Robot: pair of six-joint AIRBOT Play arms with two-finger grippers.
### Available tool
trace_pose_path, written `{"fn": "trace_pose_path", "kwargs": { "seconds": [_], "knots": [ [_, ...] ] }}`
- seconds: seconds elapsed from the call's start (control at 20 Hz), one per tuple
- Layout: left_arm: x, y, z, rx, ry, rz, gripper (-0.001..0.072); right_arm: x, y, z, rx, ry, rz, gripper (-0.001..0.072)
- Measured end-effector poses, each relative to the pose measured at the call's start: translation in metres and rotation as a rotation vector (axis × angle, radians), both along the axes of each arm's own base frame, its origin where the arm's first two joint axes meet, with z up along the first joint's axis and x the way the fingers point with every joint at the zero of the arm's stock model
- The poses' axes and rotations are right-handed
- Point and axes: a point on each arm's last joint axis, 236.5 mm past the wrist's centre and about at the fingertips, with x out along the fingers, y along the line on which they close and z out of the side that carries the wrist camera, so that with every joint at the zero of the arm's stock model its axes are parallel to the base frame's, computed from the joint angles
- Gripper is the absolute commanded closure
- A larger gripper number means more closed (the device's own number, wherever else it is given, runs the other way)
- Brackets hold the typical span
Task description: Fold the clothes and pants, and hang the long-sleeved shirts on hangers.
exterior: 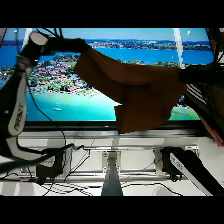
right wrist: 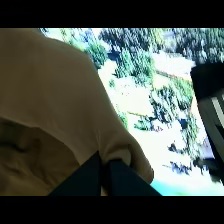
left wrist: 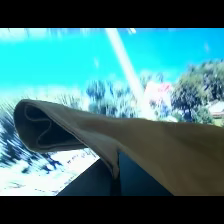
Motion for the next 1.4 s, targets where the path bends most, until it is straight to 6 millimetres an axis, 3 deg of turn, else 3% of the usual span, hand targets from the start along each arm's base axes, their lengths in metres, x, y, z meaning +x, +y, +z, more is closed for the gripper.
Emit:
{"fn": "trace_pose_path", "kwargs": {
  "seconds": [0.1, 0.2, 0.4, 0.55, 0.65, 0.8, 0.95, 1.1, 1.35, 1.4],
  "knots": [
    [-0.018, 0.017, 0.058, 0.075, -0.136, 0.011, 0.0682, 0.006, 0.013, 0.028, 0.042, -0.097, 0.042, 0.0694],
    [-0.039, 0.036, 0.118, 0.147, -0.283, 0.045, 0.0682, 0.011, 0.024, 0.07, 0.082, -0.227, 0.07, 0.0694],
    [-0.109, 0.088, 0.24, 0.314, -0.6, 0.171, 0.0682, -0.004, 0.032, 0.168, 0.125, -0.487, 0.101, 0.0694],
    [-0.176, 0.126, 0.302, 0.394, -0.742, 0.294, 0.0682, -0.035, 0.033, 0.229, 0.141, -0.644, 0.119, 0.0694],
    [-0.219, 0.147, 0.313, 0.431, -0.734, 0.36, 0.0683, -0.057, 0.033, 0.251, 0.141, -0.695, 0.129, 0.0695],
    [-0.258, 0.163, 0.283, 0.465, -0.59, 0.387, 0.0683, -0.074, 0.034, 0.252, 0.129, -0.676, 0.143, 0.0695],
    [-0.259, 0.163, 0.224, 0.476, -0.391, 0.354, 0.0682, -0.056, 0.035, 0.22, 0.113, -0.55, 0.149, 0.0695],
    [-0.225, 0.147, 0.144, 0.435, -0.181, 0.275, 0.0682, -0.004, 0.038, 0.165, 0.103, -0.376, 0.146, 0.0695],
    [-0.147, 0.111, -0.018, 0.281, 0.133, 0.22, 0.0656, 0.117, 0.04, 0.042, 0.087, -0.136, 0.117, 0.0689],
    [-0.133, 0.107, -0.048, 0.258, 0.181, 0.229, 0.0394, 0.143, 0.04, 0.017, 0.089, -0.12, 0.104, 0.0583]
  ]
}}
